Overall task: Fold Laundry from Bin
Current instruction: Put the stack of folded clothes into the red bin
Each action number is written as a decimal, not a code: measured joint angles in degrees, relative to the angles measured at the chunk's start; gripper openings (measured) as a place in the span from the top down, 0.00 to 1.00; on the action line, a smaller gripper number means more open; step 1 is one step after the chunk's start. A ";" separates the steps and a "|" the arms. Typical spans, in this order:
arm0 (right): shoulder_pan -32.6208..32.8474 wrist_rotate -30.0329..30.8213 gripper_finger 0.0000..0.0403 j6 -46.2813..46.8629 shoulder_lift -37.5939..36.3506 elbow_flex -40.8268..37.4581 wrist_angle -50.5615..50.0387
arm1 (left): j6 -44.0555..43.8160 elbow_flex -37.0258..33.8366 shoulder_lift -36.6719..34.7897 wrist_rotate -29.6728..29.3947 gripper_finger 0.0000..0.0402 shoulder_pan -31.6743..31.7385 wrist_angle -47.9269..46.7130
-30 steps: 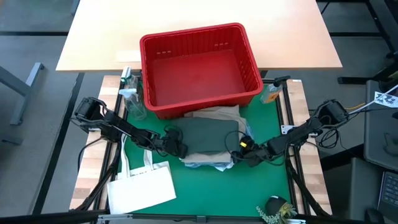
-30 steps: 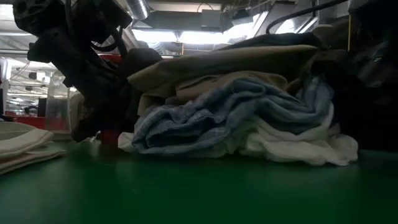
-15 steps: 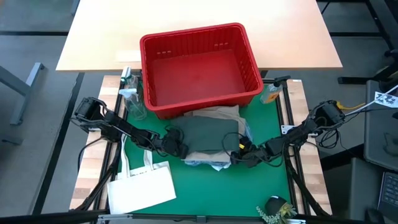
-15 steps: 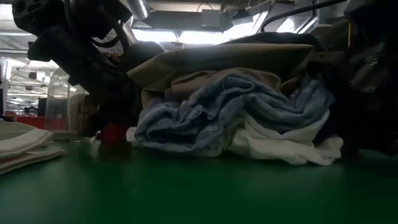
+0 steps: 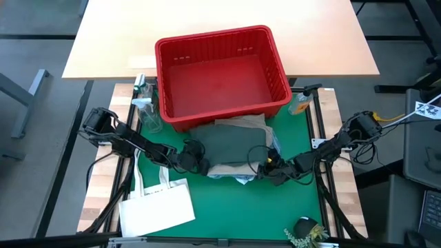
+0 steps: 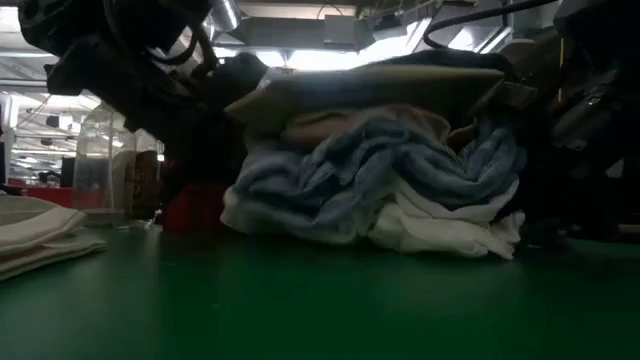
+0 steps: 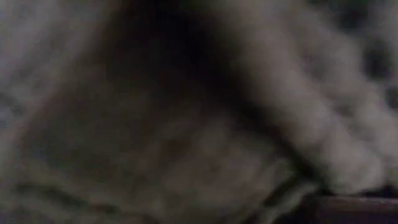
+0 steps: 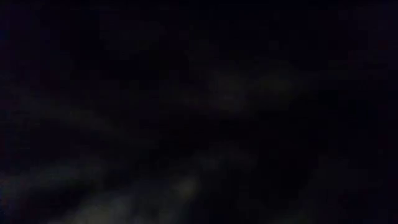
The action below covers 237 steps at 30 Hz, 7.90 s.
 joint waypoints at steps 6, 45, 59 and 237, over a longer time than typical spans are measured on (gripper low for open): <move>0.00 0.15 0.96 -6.41 -0.04 4.00 -0.14 | 5.88 3.63 0.00 -0.06 1.00 -1.24 0.05; -0.07 -17.05 0.74 -1.99 -0.31 7.54 -21.74 | -5.17 7.46 -0.11 6.11 0.97 -3.74 -24.80; -1.07 -17.71 0.62 3.28 -8.17 7.27 -34.69 | -5.13 7.41 -0.11 7.53 0.98 -3.74 -26.11; 8.11 -7.09 0.69 -16.53 -21.74 9.57 -23.78 | 21.97 7.35 -15.98 -9.19 0.83 -0.93 -20.65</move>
